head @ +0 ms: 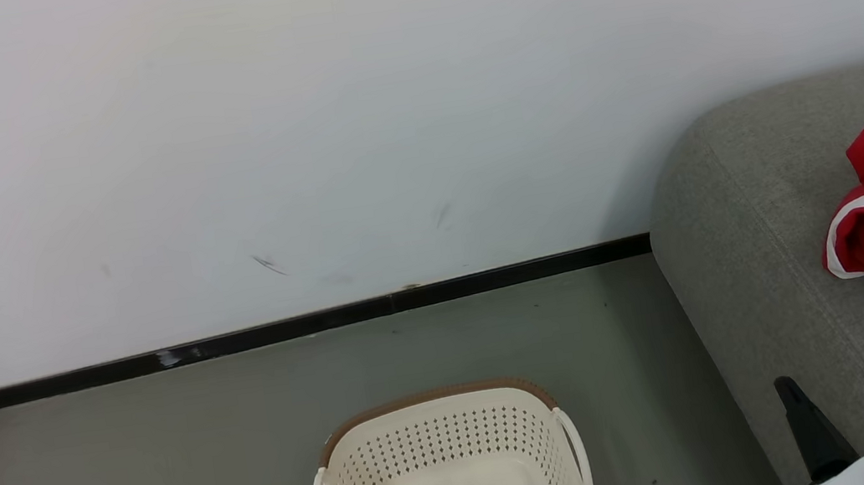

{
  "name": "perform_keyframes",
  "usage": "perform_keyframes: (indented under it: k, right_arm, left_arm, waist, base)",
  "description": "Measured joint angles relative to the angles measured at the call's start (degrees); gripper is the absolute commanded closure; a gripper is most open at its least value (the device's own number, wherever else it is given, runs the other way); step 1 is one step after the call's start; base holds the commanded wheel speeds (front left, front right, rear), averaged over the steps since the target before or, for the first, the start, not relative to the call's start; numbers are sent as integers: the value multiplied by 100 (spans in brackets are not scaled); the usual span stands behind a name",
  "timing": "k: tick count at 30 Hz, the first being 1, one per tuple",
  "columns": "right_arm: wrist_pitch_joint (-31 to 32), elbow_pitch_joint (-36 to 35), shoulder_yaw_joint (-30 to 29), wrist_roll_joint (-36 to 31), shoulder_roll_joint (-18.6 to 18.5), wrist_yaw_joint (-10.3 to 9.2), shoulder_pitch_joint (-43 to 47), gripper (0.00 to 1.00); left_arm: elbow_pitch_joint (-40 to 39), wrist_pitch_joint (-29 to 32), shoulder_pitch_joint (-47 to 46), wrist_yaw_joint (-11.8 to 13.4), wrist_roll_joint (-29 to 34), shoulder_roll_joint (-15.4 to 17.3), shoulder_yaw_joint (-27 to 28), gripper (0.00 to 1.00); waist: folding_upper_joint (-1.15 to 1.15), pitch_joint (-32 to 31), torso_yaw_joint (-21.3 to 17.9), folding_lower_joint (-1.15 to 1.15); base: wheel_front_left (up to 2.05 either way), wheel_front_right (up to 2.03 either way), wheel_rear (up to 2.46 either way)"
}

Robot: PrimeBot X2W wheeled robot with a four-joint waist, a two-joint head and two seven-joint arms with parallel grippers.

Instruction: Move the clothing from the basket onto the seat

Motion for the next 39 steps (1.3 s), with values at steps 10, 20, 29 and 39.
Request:
perform_keyframes:
  k: [10, 20, 29, 39]
  right_arm:
    - [208, 94, -55, 886, -11, -1, -120, 100]
    - [380, 183, -118, 1773, -29, -1, -288, 100]
    - [552, 259, -180, 2484, -46, -1, -396, 100]
    - [732, 316, -237, 3376, -68, -1, -577, 100]
  left_arm:
    - [5, 201, -111, -220, -661, -78, 203, 100]
    - [41, 402, -244, -466, -1332, -177, 410, 100]
    - [87, 552, -327, -668, -1868, -242, 571, 100]
    - [124, 764, -443, -869, -2519, -347, 780, 100]
  waist:
    - [0, 51, 2, -17]
    - [0, 149, 3, -67]
    - [0, 230, 4, -88]
    - [0, 307, 6, -93]
  base:
    - [0, 0, 0]
    - [0, 0, 0]
    - [0, 0, 0]
    - [0, 0, 0]
